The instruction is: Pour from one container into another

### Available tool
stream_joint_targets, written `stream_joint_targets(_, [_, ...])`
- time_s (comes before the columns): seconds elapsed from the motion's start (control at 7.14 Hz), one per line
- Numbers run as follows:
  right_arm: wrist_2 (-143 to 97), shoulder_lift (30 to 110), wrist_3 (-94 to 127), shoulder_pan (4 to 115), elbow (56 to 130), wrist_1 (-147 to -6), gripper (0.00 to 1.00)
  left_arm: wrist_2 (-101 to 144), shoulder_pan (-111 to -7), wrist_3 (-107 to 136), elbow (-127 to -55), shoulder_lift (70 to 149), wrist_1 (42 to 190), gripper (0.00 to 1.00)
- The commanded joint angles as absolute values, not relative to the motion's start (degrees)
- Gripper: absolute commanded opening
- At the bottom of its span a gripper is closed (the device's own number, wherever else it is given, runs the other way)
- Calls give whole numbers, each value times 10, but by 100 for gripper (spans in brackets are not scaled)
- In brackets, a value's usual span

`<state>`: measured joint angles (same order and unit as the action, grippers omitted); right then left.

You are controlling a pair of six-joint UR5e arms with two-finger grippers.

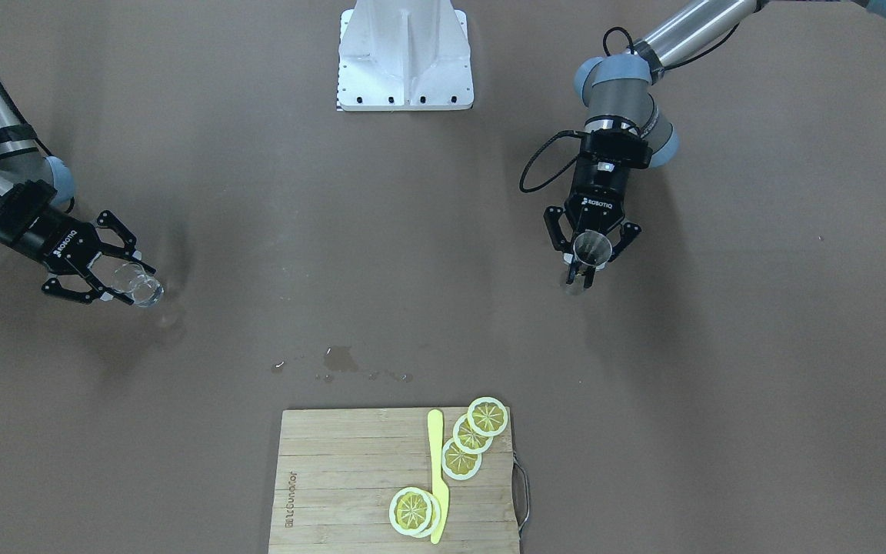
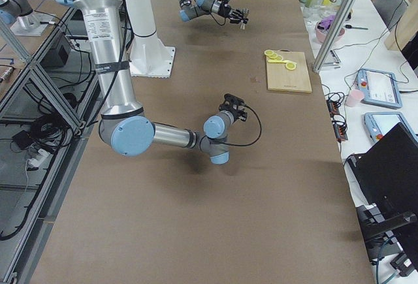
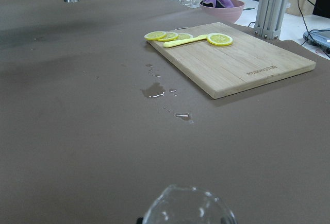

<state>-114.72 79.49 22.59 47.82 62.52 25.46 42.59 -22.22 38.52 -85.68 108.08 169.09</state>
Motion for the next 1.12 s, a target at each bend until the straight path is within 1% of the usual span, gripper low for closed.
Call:
stream_joint_targets(0.0, [-1140,816,223,471,620,256,0,359,-191,391,-873,1078,1696,0])
stream_joint_targets(0.14, [-1128,815,222,464,621,256,0,319,-162,391,-884,1078,1696,0])
stream_joint_targets(0.42, [-1122,818,223,463,623,254,0,256,-122,391,-883,1081,1696,0])
stream_joint_targets(0.98, [-1122,827,222,460,627,251,0,226,-105,391,-871,1085,1695,0])
